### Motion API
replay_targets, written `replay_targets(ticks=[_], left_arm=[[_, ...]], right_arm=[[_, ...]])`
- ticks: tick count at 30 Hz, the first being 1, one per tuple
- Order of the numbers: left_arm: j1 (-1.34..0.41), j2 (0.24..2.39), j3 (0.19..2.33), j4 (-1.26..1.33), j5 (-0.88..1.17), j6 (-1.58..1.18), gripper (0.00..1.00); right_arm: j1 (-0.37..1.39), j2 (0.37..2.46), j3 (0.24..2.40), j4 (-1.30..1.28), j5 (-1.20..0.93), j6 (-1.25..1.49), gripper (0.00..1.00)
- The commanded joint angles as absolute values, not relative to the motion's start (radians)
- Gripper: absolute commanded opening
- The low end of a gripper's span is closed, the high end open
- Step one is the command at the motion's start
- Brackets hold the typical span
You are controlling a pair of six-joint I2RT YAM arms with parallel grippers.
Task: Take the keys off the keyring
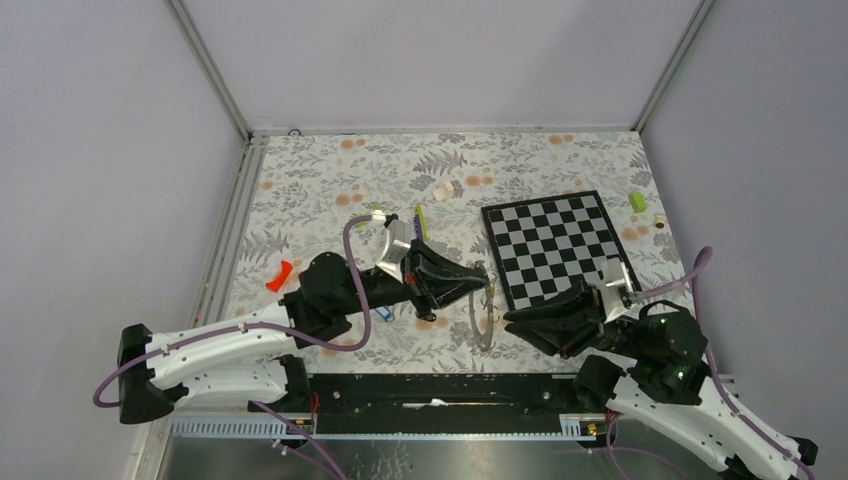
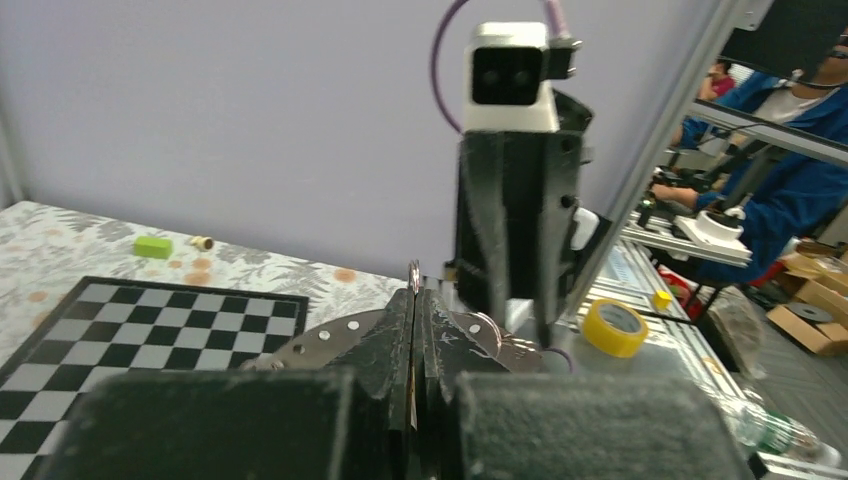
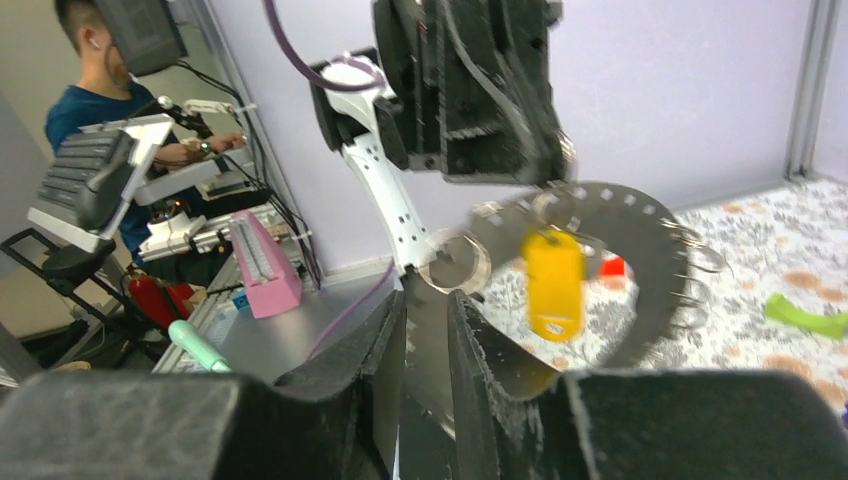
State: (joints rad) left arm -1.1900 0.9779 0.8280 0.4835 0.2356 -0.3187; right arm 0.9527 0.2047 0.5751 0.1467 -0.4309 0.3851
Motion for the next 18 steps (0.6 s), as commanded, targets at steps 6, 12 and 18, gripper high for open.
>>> replay_targets(ticks=[6, 12, 18], left_arm=[[-1.177, 0.996, 0.901, 0.639, 0.378, -0.379, 0.00], [-1.170, 1.033, 0.898, 0.683, 0.427, -0.401, 0.00], [-1.157, 1.057, 0.862, 0.785, 0.464, -0.433, 0.00]], right_arm=[[0.951, 0.258, 0.487, 0.264, -0.395, 0.405, 0.28], [0.951, 0.309, 0.482, 0.330, -0.438, 0.443, 0.28], [0.951, 0.322, 0.481, 0.354, -0.439, 0.455, 0.29]])
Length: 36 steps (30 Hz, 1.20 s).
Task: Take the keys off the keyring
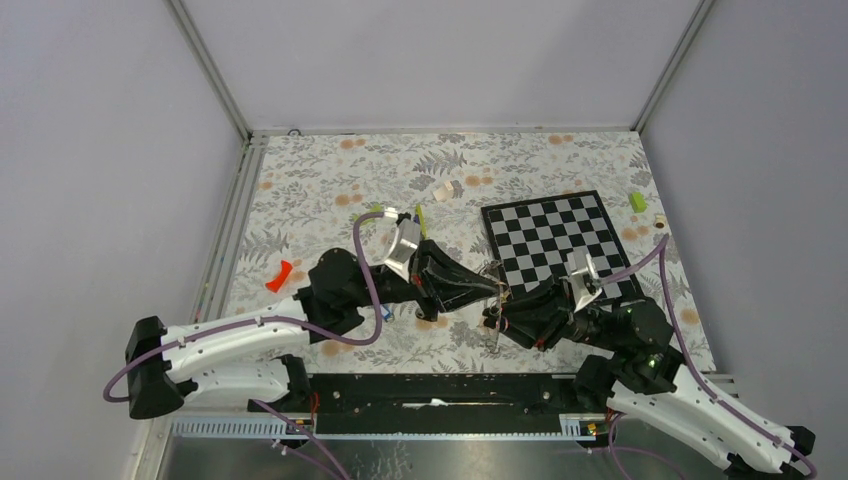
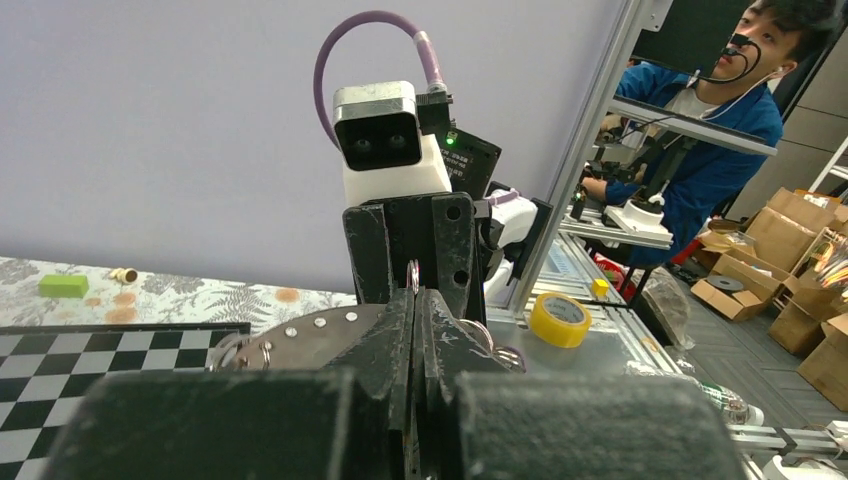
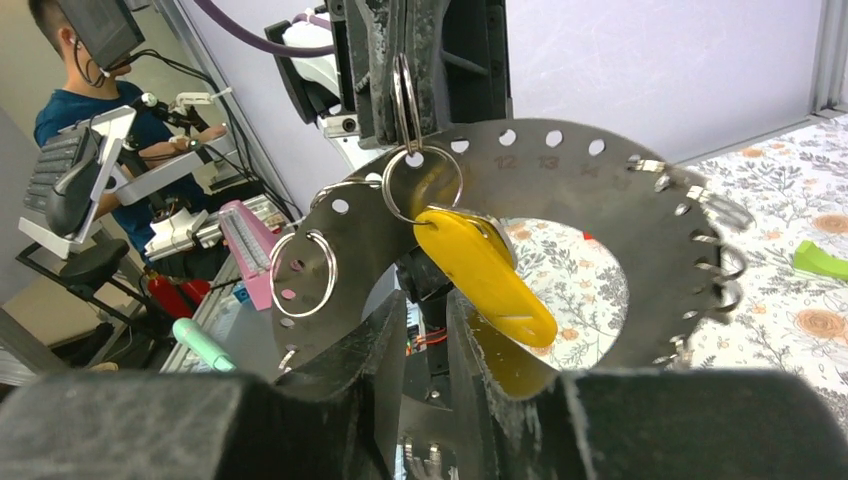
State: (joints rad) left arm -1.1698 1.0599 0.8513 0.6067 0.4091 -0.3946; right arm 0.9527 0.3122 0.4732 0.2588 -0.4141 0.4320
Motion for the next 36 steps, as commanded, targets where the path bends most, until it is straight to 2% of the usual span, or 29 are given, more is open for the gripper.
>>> replay_targets(ticks=[1, 6, 20, 29, 33, 36], left_arm=[[-1.153, 1.061, 0.860, 0.799, 0.472, -0.439, 0.00], [-1.126, 1.087, 0.851, 0.879, 0.530, -0.488, 0.00], [-1.098, 1.086, 0.831, 0.926, 0.578, -0.531, 0.00], [-1.095, 1.092, 0.825, 0.923, 0.569, -0.530, 0.00], [-1.095, 1.102, 0.825, 0.933, 0.570, -0.534, 0.00], [-1.095, 1.111, 0.822, 0.947, 0.578, -0.539, 0.00]], right_arm=[[0.951, 0.327, 0.476, 0.371, -0.443, 0.465, 0.29], [0.951, 0.335, 0.472, 0.354, -0.458, 0.472, 0.28], [0.951, 0.115, 0.614, -0.040, -0.361, 0.347, 0.29], [0.951, 0.211, 0.607, 0.125, -0.546, 0.436, 0.26], [0.951, 0.292, 0.586, 0.256, -0.584, 0.479, 0.24], [0.951, 0.312, 0.601, 0.252, -0.576, 0.452, 0.25]])
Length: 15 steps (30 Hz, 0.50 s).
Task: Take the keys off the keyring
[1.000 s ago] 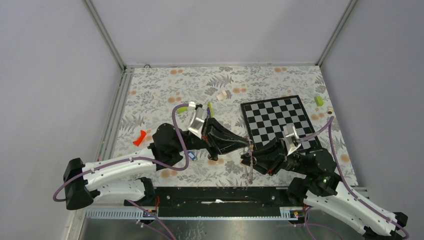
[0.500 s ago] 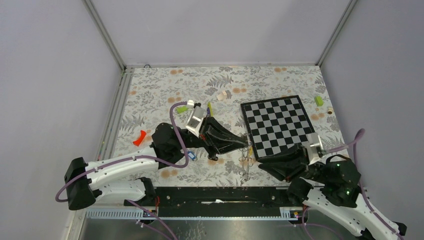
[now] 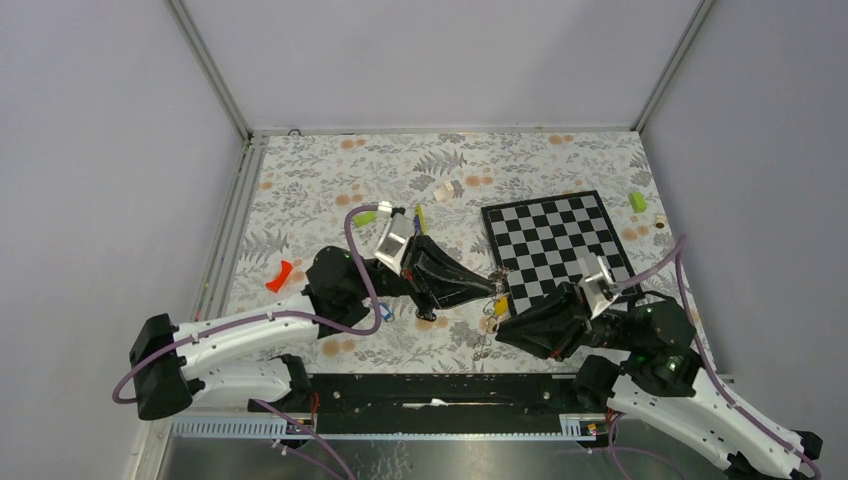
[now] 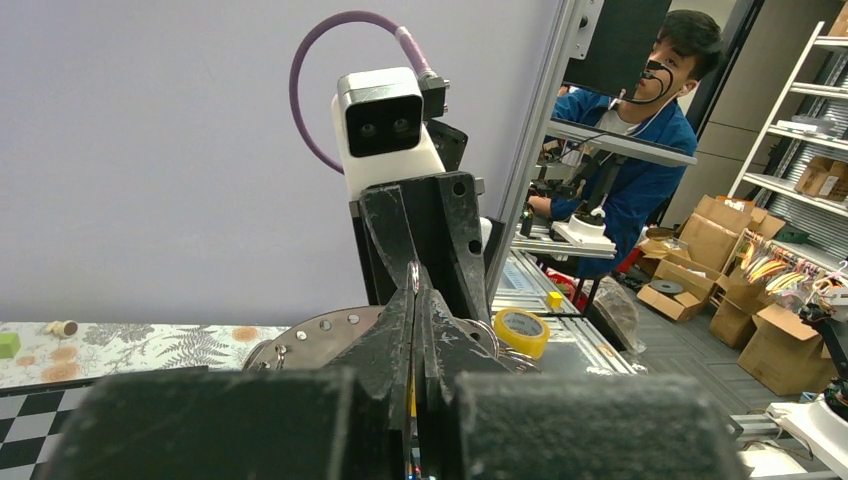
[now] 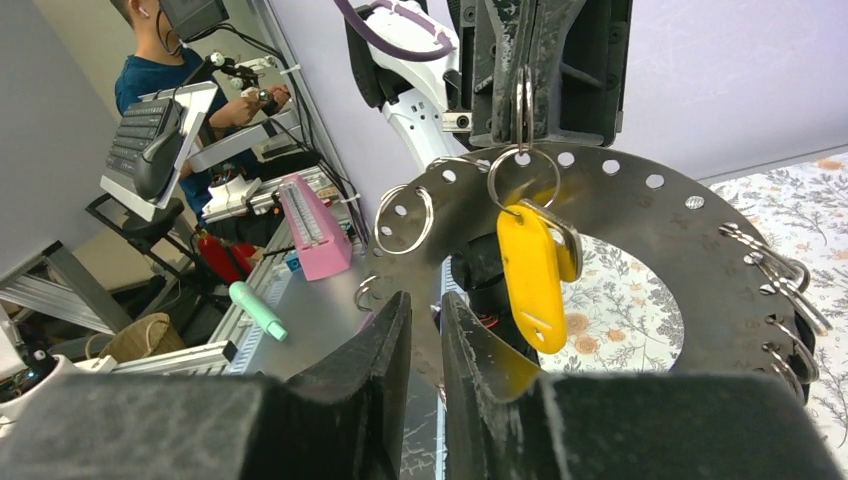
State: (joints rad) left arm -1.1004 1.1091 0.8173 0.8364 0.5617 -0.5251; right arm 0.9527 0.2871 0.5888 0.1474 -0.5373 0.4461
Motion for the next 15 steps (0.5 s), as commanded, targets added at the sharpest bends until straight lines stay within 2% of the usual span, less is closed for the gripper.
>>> replay_targets(ticks=[1, 8, 15], left_arm=[[-1.095, 1.114, 0.822, 0.950, 0.583, -0.540, 0.00], [-1.092, 1.128, 0.827, 0.965, 0.640, -0.553, 0.00], [-1.089, 1.153, 0.833, 0.997, 0.689, -0.576, 0.00]], right_arm=[[0.951, 0.304, 0.611, 0.234, -0.566, 0.435, 0.25], [0.951, 0.200, 0.665, 0.077, -0.452, 0.324, 0.34], [0.951, 0.139, 0.657, 0.049, -0.272, 0.282, 0.39]])
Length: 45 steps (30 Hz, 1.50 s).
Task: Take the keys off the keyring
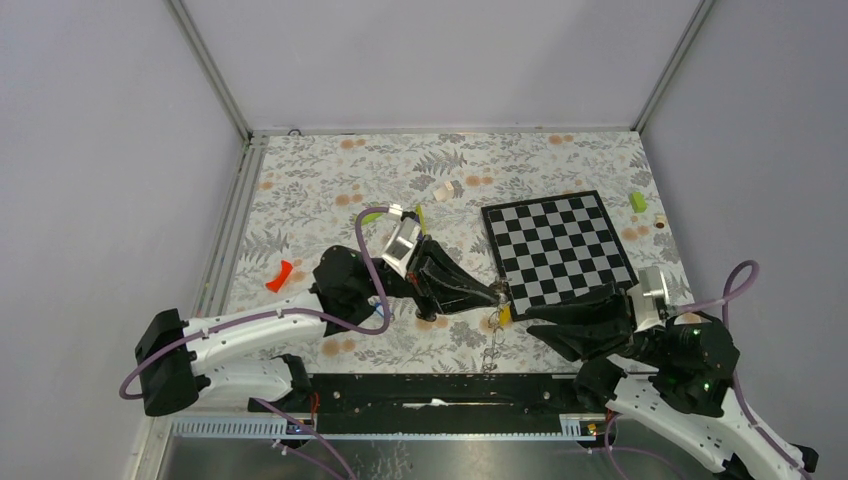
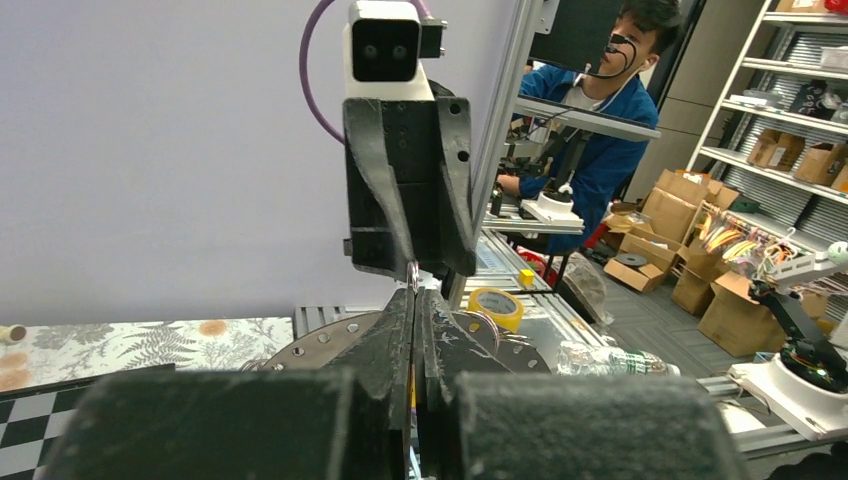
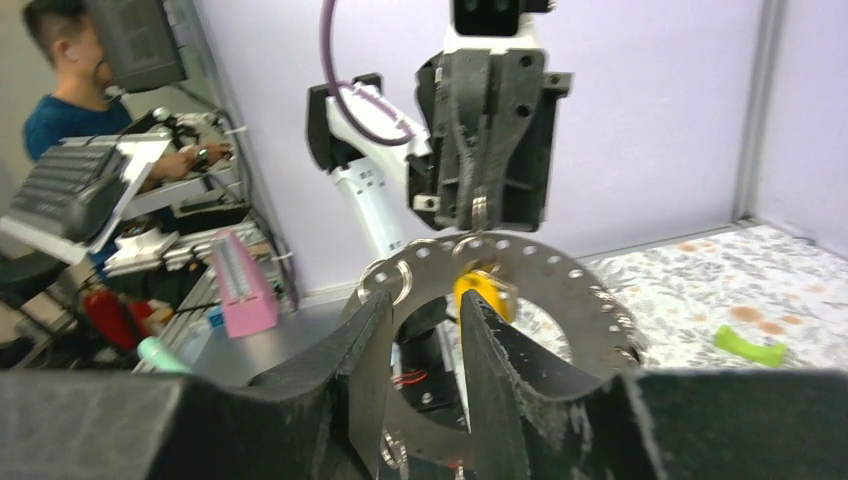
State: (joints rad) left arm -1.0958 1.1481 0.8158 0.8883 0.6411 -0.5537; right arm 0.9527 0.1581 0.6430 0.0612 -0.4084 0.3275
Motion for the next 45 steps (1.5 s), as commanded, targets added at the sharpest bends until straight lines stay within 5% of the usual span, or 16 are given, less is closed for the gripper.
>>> replay_targets(ticks=[1, 17, 35, 45], left_arm=[[-1.090, 1.155, 0.833, 0.999, 0.692, -0.578, 0.00], [-1.089, 1.143, 0.833, 0.996, 0.715, -0.574, 0.00], [-1.089, 1.154, 0.833, 1.002, 0.721, -0.575, 0.00], [-1.089, 1.135, 0.804, 1.004, 0.640, -0.557, 0.00]], right_arm=[[0.952, 0.138, 0.650, 0.053, -0.244, 0.284, 0.40], [0.951, 0.223, 0.581, 0.186, -0.217, 0.360, 0.66], [0.951, 0.276, 0.541, 0.307, -0.360, 0.429, 0.70], [0.951, 0.202, 0.598, 0.130, -0.271, 0.157, 0.67]])
